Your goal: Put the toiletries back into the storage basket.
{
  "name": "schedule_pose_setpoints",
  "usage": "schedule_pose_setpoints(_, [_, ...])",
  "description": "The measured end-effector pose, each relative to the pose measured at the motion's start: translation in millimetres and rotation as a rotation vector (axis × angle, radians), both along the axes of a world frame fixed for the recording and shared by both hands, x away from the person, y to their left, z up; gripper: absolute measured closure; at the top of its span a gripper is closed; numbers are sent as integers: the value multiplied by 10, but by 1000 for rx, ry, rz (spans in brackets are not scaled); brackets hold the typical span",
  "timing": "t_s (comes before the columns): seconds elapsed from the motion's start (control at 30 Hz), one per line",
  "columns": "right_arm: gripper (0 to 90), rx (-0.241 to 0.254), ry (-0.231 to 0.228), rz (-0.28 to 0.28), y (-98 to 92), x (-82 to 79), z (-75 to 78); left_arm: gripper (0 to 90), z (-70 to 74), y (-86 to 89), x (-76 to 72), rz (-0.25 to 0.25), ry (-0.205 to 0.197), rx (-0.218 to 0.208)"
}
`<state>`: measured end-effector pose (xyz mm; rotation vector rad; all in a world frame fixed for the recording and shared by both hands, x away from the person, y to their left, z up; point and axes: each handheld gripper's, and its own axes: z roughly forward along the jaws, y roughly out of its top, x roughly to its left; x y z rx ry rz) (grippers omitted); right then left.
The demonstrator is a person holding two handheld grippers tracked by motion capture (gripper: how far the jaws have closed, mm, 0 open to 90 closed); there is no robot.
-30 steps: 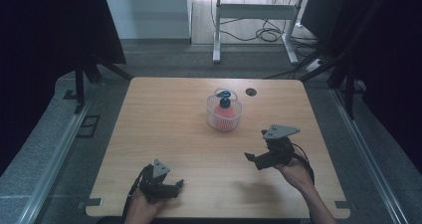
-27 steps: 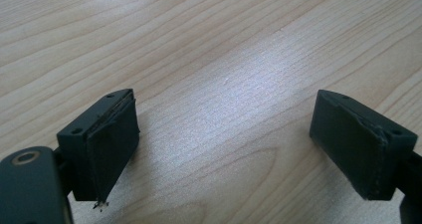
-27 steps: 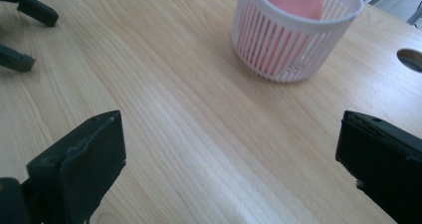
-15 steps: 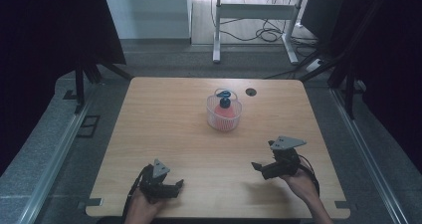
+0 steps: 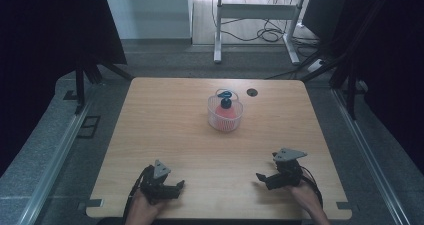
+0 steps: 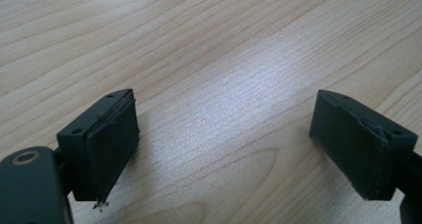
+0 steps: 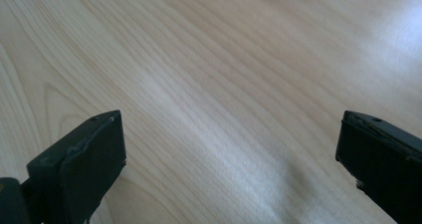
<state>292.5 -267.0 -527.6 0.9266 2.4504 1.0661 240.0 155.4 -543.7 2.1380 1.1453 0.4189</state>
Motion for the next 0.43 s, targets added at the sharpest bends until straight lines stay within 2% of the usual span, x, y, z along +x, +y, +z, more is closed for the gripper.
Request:
schedule_pose_setpoints(0.2, [0, -7, 21, -6, -28, 6, -107, 114, 0, -2, 2, 0, 0, 1])
schedule_pose_setpoints(0.27, [0, -25, 55, -2, -29, 23, -156, 113, 0, -6, 3, 1, 0, 0])
schedule_pose_setpoints(0.43, [0, -27, 56, -3, -29, 23, -158, 109, -2, -15, 7, 0, 1, 0])
